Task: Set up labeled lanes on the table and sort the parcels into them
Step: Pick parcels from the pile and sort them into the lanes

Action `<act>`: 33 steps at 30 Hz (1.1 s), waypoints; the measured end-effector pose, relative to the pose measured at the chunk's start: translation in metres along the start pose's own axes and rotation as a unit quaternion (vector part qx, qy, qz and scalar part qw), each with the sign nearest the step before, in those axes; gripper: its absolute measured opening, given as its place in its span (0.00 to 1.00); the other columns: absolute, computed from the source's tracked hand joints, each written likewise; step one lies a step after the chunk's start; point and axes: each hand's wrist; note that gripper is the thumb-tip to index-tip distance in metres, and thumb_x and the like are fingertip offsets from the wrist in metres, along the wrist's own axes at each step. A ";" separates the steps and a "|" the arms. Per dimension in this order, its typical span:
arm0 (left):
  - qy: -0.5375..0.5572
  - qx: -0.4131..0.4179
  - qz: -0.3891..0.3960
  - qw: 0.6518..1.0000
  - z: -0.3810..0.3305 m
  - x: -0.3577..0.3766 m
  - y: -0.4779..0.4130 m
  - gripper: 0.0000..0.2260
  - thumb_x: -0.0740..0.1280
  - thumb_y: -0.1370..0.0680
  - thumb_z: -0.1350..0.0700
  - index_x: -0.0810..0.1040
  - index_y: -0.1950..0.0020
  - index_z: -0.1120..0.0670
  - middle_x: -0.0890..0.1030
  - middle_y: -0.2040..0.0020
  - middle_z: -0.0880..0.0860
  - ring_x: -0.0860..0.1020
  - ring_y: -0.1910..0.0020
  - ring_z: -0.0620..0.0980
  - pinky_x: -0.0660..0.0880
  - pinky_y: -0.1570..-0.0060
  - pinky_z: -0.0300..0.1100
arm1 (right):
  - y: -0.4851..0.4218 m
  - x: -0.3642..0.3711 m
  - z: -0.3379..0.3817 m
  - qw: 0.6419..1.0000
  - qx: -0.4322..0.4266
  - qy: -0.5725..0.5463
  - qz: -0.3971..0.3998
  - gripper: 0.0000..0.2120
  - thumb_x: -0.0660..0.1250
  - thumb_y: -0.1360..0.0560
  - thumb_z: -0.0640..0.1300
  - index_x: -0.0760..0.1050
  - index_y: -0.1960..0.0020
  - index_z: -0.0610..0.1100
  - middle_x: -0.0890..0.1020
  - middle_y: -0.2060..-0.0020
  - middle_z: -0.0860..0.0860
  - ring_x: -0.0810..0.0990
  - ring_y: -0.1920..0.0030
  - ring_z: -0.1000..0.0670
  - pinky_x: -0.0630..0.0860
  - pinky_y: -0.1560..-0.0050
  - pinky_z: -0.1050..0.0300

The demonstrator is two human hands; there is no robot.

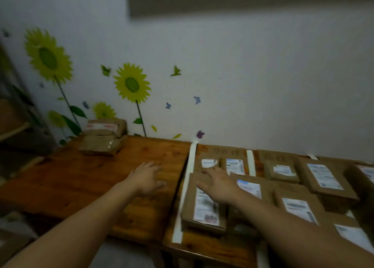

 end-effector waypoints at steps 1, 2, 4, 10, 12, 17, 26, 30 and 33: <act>0.017 -0.009 -0.001 1.000 0.029 -0.009 -0.002 0.32 0.64 0.26 0.38 0.58 0.25 0.44 0.52 0.22 0.50 0.50 0.24 0.56 0.53 0.28 0.56 | -0.013 0.009 0.022 1.000 -0.006 -0.007 0.001 0.30 0.60 0.24 0.64 0.63 0.27 0.50 0.66 0.29 0.47 0.66 0.31 0.45 0.64 0.36 0.54; 0.034 -0.019 -0.001 0.999 0.057 -0.017 -0.004 0.32 0.65 0.26 0.39 0.58 0.25 0.45 0.53 0.22 0.51 0.51 0.24 0.56 0.54 0.28 0.55 | -0.026 0.017 0.044 1.000 -0.011 -0.016 0.003 0.30 0.60 0.24 0.64 0.64 0.27 0.50 0.66 0.30 0.47 0.67 0.31 0.46 0.65 0.38 0.55; 0.064 -0.044 -0.003 0.997 0.106 -0.032 -0.004 0.33 0.66 0.26 0.39 0.59 0.25 0.46 0.54 0.23 0.52 0.54 0.25 0.55 0.56 0.28 0.53 | -0.050 0.032 0.085 0.999 -0.021 -0.032 0.014 0.31 0.60 0.24 0.64 0.63 0.27 0.49 0.66 0.29 0.47 0.67 0.31 0.46 0.64 0.36 0.55; 0.129 -0.122 -0.023 0.984 0.220 -0.071 -0.012 0.32 0.68 0.27 0.42 0.60 0.25 0.47 0.55 0.23 0.53 0.56 0.25 0.55 0.57 0.29 0.49 | -0.118 0.068 0.182 0.996 -0.050 -0.046 0.056 0.30 0.60 0.23 0.61 0.62 0.26 0.47 0.65 0.28 0.46 0.63 0.28 0.45 0.63 0.30 0.52; 0.162 -0.140 -0.035 0.976 0.248 -0.079 -0.020 0.32 0.68 0.26 0.44 0.60 0.25 0.47 0.56 0.23 0.53 0.57 0.25 0.55 0.59 0.29 0.50 | -0.144 0.079 0.203 0.996 -0.050 -0.049 0.059 0.30 0.61 0.23 0.61 0.63 0.26 0.48 0.65 0.28 0.47 0.65 0.29 0.45 0.63 0.32 0.53; 0.203 -0.172 -0.042 0.963 0.304 -0.097 -0.054 0.32 0.69 0.26 0.46 0.60 0.25 0.49 0.57 0.24 0.54 0.60 0.27 0.55 0.62 0.30 0.48 | -0.225 0.109 0.243 0.996 -0.047 -0.041 0.059 0.30 0.61 0.24 0.62 0.63 0.27 0.49 0.66 0.28 0.48 0.65 0.30 0.47 0.63 0.33 0.54; 0.216 -0.183 -0.038 0.958 0.397 -0.145 -0.163 0.31 0.67 0.24 0.49 0.59 0.25 0.52 0.59 0.25 0.55 0.62 0.28 0.55 0.62 0.32 0.46 | -0.396 0.156 0.297 0.990 -0.050 -0.105 0.077 0.29 0.64 0.24 0.59 0.65 0.27 0.49 0.71 0.31 0.48 0.70 0.33 0.48 0.66 0.38 0.56; 0.219 -0.202 -0.014 0.955 0.439 -0.147 -0.209 0.31 0.67 0.24 0.49 0.58 0.25 0.52 0.59 0.25 0.55 0.62 0.28 0.55 0.63 0.33 0.47 | -0.443 0.184 0.310 0.983 0.015 -0.146 0.107 0.27 0.64 0.25 0.59 0.64 0.28 0.55 0.75 0.39 0.53 0.76 0.53 0.59 0.68 0.60 0.65; 0.254 -0.194 0.018 0.947 0.469 -0.138 -0.250 0.27 0.67 0.24 0.51 0.62 0.27 0.52 0.68 0.29 0.54 0.69 0.35 0.51 0.66 0.46 0.38 | -0.473 0.213 0.312 0.983 0.040 -0.143 0.105 0.23 0.65 0.24 0.57 0.65 0.31 0.57 0.76 0.44 0.56 0.71 0.61 0.63 0.64 0.65 0.66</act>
Point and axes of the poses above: each hand's wrist, its own y-axis away from the middle knuckle, its own x-axis out of the palm, z = x × y
